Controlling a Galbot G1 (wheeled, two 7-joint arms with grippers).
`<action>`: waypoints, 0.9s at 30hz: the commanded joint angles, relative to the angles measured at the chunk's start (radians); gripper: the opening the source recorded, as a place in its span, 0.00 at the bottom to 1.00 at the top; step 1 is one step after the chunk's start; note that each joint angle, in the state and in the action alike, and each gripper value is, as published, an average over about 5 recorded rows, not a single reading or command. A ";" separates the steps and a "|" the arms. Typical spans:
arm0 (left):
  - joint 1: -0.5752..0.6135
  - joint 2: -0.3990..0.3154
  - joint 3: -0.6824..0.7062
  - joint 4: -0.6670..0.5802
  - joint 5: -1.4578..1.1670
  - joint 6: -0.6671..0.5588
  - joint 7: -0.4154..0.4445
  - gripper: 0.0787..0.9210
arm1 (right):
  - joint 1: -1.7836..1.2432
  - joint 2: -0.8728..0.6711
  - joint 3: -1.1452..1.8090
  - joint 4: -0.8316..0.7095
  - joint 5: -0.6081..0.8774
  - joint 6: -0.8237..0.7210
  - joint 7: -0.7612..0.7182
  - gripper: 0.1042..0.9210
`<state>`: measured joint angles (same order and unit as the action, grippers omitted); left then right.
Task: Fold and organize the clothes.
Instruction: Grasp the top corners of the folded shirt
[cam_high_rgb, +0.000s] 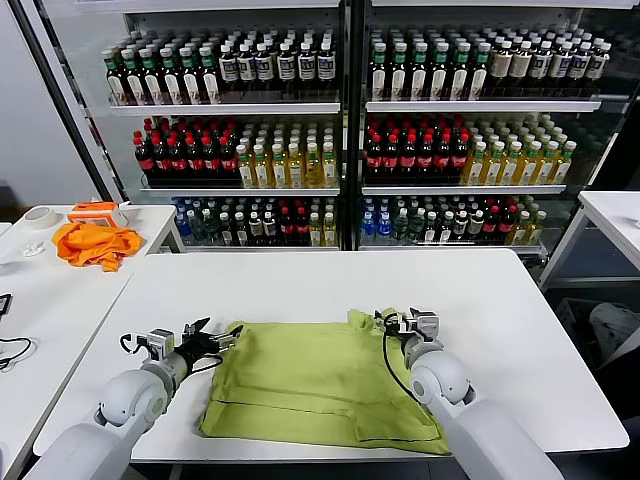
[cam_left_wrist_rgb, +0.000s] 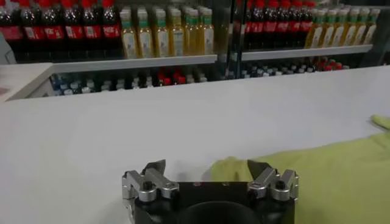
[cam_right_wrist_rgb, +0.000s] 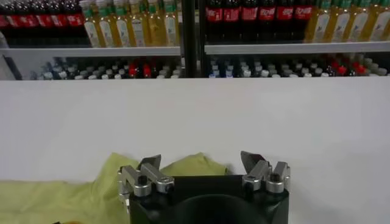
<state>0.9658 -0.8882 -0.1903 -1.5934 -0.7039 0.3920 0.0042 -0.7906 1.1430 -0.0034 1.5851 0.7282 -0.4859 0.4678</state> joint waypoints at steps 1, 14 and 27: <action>-0.045 -0.011 0.027 0.063 0.001 -0.002 0.008 0.88 | 0.024 0.018 -0.019 -0.042 -0.002 0.006 0.027 0.88; -0.009 -0.021 0.020 0.052 0.004 -0.024 0.052 0.63 | 0.006 0.022 -0.020 -0.020 0.025 -0.031 0.035 0.65; 0.005 -0.031 0.019 0.063 0.009 -0.077 0.074 0.18 | -0.002 0.022 -0.023 -0.037 -0.046 0.031 -0.008 0.20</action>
<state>0.9731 -0.9197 -0.1775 -1.5460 -0.6975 0.3495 0.0652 -0.7892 1.1638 -0.0237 1.5607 0.7295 -0.5013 0.4848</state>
